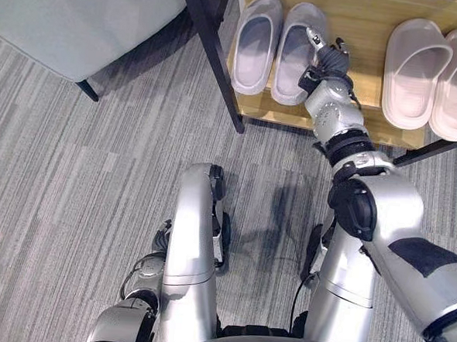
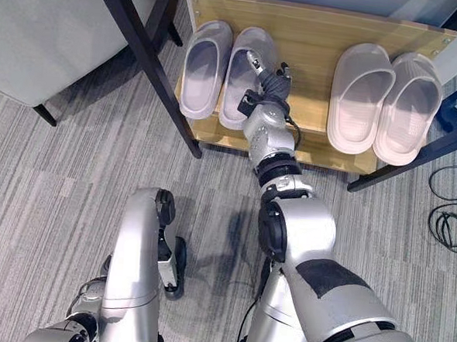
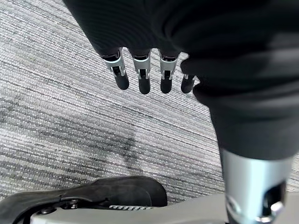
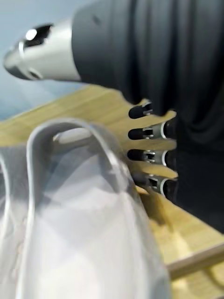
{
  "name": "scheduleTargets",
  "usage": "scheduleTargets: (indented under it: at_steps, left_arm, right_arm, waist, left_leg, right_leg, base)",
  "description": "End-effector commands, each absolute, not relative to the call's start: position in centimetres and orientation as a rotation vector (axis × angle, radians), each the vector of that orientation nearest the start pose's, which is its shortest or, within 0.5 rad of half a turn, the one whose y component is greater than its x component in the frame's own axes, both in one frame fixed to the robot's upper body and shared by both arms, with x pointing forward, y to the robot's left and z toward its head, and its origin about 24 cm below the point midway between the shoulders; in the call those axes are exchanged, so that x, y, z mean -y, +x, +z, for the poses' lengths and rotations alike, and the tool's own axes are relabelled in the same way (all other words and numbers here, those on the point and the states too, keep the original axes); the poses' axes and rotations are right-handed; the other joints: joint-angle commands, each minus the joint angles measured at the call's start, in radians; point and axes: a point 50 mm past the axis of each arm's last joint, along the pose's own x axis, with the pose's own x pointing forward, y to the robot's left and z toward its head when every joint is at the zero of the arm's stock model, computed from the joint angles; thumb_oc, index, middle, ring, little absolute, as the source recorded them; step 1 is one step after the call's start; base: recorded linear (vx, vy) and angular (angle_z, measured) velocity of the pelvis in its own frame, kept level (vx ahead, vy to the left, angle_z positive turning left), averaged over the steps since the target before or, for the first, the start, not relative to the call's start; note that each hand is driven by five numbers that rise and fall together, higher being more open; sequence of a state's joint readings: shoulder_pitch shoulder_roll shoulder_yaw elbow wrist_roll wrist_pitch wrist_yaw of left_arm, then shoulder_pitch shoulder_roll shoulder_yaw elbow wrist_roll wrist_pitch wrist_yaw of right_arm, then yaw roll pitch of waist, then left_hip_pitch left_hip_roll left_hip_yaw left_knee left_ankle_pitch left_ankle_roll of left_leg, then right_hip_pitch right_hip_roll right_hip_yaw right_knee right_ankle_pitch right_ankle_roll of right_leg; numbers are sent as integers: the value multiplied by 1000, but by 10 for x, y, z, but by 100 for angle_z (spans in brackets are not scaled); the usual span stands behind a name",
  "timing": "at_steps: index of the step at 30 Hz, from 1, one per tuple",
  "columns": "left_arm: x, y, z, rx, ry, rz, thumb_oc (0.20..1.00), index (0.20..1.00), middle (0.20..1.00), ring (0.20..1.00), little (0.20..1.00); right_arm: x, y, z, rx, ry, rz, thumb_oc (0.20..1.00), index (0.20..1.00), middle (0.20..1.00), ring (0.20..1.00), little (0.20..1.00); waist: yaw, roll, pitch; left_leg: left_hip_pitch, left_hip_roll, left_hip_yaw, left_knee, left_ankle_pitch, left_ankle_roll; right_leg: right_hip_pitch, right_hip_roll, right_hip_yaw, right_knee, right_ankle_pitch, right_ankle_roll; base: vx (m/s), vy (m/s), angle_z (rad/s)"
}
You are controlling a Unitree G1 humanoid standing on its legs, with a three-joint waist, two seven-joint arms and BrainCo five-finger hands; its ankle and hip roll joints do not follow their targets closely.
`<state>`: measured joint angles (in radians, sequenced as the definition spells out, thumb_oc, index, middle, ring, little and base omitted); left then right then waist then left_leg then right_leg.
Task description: Arrange the slippers neatly on the shoe rack.
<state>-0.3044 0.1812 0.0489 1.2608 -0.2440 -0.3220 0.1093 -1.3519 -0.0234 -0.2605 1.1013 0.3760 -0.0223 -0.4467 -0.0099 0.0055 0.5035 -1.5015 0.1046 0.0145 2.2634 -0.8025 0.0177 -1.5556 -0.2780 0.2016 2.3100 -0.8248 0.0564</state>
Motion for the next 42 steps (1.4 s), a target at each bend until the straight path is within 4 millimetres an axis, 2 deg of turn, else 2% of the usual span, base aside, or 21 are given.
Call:
scheduleTargets:
  at_steps: [1, 4, 8, 14, 18, 23, 26, 27, 29, 30, 31, 32, 33, 35, 36, 38, 40, 42]
  left_arm:
    - [-162, 230, -107, -601, -50, 187, 1000, 1000, 1000, 1000, 1000]
    - [-159, 233, -105, -596, -26, 167, 1000, 1000, 1000, 1000, 1000]
    - [-158, 236, -103, -587, -6, 147, 1000, 1000, 1000, 1000, 1000]
    - [-159, 234, -105, -594, 2, 146, 1000, 1000, 1000, 1000, 1000]
    - [-159, 234, -105, -594, 17, 142, 1000, 1000, 1000, 1000, 1000]
    - [-159, 231, -107, -602, 13, 142, 1000, 1000, 1000, 1000, 1000]
    - [-163, 229, -107, -604, -5, 179, 1000, 1000, 1000, 1000, 1000]
    - [-167, 233, -104, -582, -48, 222, 1000, 1000, 1000, 1000, 1000]
    - [-167, 239, -98, -534, -59, 229, 1000, 1000, 1000, 1000, 1000]
    - [-170, 243, -93, -508, -52, 238, 1000, 1000, 1000, 1000, 1000]
    - [-173, 248, -89, -484, -51, 254, 1000, 1000, 1000, 1000, 1000]
    - [-178, 252, -85, -462, -61, 275, 1000, 1000, 1000, 1000, 1000]
    - [-179, 256, -81, -440, -73, 286, 1000, 1000, 1000, 1000, 1000]
    - [-184, 260, -77, -416, -86, 310, 1000, 1000, 1000, 1000, 1000]
    - [-186, 259, -77, -414, -85, 318, 1000, 1000, 1000, 1000, 1000]
    - [-189, 260, -75, -400, -100, 335, 1000, 1000, 1000, 1000, 1000]
    - [-191, 261, -74, -391, -115, 349, 1000, 1000, 1000, 1000, 1000]
    - [-191, 261, -74, -390, -108, 338, 1000, 1000, 1000, 1000, 1000]
  right_arm:
    - [72, 419, 263, 162, 534, -167, 1000, 1000, 1000, 1000, 1000]
    - [65, 415, 262, 172, 545, -149, 1000, 1000, 1000, 1000, 1000]
    - [68, 414, 262, 186, 544, -166, 1000, 1000, 1000, 1000, 1000]
    - [92, 410, 258, 273, 541, -240, 1000, 1000, 1000, 1000, 1000]
    - [95, 406, 261, 315, 542, -227, 1000, 1000, 1000, 1000, 1000]
    - [105, 390, 269, 485, 475, -192, 1000, 1000, 1000, 1000, 1000]
    - [107, 381, 270, 535, 332, -139, 1000, 1000, 1000, 1000, 1000]
    - [121, 370, 262, 574, 258, -136, 1000, 1000, 1000, 1000, 1000]
    - [135, 350, 253, 631, 162, -64, 1000, 1000, 1000, 1000, 1000]
    - [135, 348, 244, 575, 138, 31, 1000, 1000, 1000, 1000, 1000]
    - [135, 343, 242, 554, 107, 112, 1000, 1000, 1000, 1000, 1000]
    - [143, 334, 249, 584, 55, 155, 1000, 1000, 1000, 1000, 1000]
    - [161, 325, 250, 610, -35, 104, 1000, 1000, 1000, 1000, 1000]
    - [185, 310, 242, 590, -47, 66, 1000, 1000, 1000, 1000, 1000]
    - [204, 300, 238, 564, -166, 8, 1000, 1000, 1000, 1000, 1000]
    - [216, 289, 218, 472, -229, -20, 1000, 1000, 1000, 1000, 1000]
    - [216, 280, 211, 460, -240, -6, 1000, 1000, 1000, 1000, 1000]
    - [223, 271, 192, 410, -237, -23, 1000, 1000, 1000, 1000, 1000]
  waist:
    - [25, -25, -68]
    - [25, -25, -62]
    - [27, -24, -61]
    - [26, -20, -75]
    - [25, -16, -72]
    - [23, -16, -78]
    - [19, -25, -82]
    - [13, -35, -89]
    - [0, -47, -98]
    - [-6, -52, -99]
    - [-13, -55, -98]
    - [-20, -59, -97]
    - [-27, -62, -97]
    - [-43, -69, -97]
    - [-48, -69, -95]
    - [-52, -70, -85]
    - [-54, -71, -78]
    - [-59, -71, -70]
  left_leg:
    - [-68, 21, -88, 50, -16, 12]
    - [-68, 20, -90, 47, -13, 13]
    - [-68, 18, -90, 43, -9, 13]
    - [-68, 15, -93, 45, -8, 12]
    - [-68, 11, -97, 49, -7, 12]
    - [-68, 12, -98, 49, -8, 11]
    - [-68, 12, -100, 49, -9, 12]
    - [-68, 11, -101, 46, -11, 13]
    - [-68, 13, -104, 45, -19, 16]
    - [-68, 13, -106, 45, -22, 18]
    - [-68, 11, -109, 44, -24, 22]
    - [-68, 9, -111, 43, -26, 25]
    - [-68, 8, -113, 47, -29, 26]
    - [-68, 10, -111, 49, -36, 28]
    - [-68, 9, -110, 50, -39, 30]
    - [-68, 8, -111, 51, -43, 34]
    - [-68, 7, -114, 49, -42, 36]
    - [-68, 5, -114, 47, -41, 37]
  right_leg:
    - [-14, 14, 126, -45, 240, -51]
    - [-14, 20, 127, -50, 247, -51]
    - [-14, 23, 129, -53, 249, -48]
    - [-14, 23, 130, -49, 246, -44]
    - [-14, 26, 130, -48, 247, -44]
    - [-14, 28, 130, -44, 246, -44]
    - [-14, 32, 133, -44, 249, -41]
    - [-14, 32, 129, -51, 251, -39]
    - [-14, 30, 122, -56, 251, -41]
    - [-13, 29, 116, -62, 254, -39]
    - [-14, 29, 110, -70, 256, -38]
    - [-14, 33, 105, -74, 258, -38]
    - [-14, 38, 106, -74, 258, -36]
    - [-13, 43, 104, -79, 260, -33]
    - [-14, 44, 102, -86, 262, -31]
    - [-13, 50, 98, -102, 269, -28]
    - [-14, 52, 95, -108, 271, -27]
    - [-14, 58, 99, -110, 270, -26]
  base:
    - [0, 0, 0]
    - [0, 0, 0]
    - [0, 0, 0]
    - [0, 0, 0]
    - [0, 0, 0]
    - [0, 0, 0]
    - [0, 0, 0]
    - [0, 0, 0]
    - [-1, -3, -9]
    - [-23, 11, -11]
    - [-36, 26, -7]
    - [-17, 28, -5]
    - [-8, 29, -3]
    - [1, 38, -3]
    - [-14, 42, -4]
    - [-28, 31, -4]
    - [-28, 3, -9]
    - [-19, -5, -11]
